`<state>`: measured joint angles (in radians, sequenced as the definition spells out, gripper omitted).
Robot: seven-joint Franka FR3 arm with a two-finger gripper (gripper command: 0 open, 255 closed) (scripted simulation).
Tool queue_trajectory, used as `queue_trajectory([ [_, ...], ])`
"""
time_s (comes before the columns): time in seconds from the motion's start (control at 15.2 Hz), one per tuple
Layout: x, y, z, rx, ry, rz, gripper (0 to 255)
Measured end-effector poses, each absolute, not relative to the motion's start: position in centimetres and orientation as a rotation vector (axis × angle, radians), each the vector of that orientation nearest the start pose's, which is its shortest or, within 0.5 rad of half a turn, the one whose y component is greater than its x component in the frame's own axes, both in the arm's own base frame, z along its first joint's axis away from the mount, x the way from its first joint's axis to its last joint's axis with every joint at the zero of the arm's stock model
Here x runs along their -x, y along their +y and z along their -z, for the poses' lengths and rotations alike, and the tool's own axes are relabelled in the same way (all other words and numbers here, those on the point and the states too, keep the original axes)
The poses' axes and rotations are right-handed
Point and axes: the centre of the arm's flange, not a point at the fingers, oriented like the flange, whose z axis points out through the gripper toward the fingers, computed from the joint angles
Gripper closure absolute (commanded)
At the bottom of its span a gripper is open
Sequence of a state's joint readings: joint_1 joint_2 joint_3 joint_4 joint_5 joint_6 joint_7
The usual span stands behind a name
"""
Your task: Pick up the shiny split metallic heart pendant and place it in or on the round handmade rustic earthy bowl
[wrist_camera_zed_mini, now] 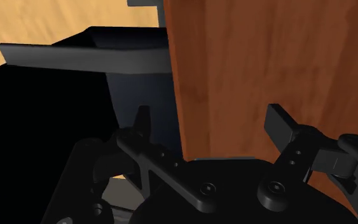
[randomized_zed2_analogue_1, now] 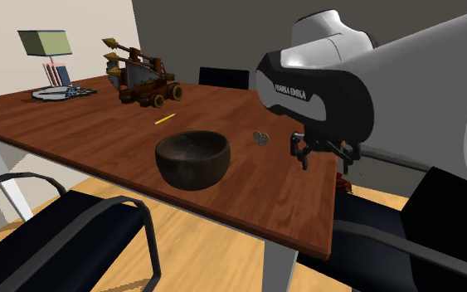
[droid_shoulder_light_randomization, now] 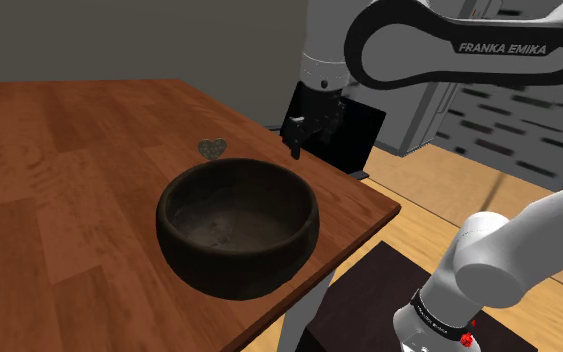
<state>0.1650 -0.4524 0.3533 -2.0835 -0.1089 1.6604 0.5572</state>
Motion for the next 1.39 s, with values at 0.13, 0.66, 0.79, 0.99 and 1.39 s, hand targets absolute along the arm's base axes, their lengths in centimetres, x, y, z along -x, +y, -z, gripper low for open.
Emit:
queue_trajectory([
  [0.13, -36.4, 24.4, -59.6, 3.329, 0.108, 0.282, 0],
  [0.66, -38.1, 33.0, -61.5, 3.231, 0.126, 0.490, 0],
  [0.79, -38.7, 35.2, -62.1, 3.204, 0.130, 0.540, 0],
  [0.99, -39.1, 38.1, -63.1, 3.164, 0.135, 0.613, 0],
  [1.39, -40.3, 40.1, -61.8, 3.135, 0.142, 0.659, 0],
])
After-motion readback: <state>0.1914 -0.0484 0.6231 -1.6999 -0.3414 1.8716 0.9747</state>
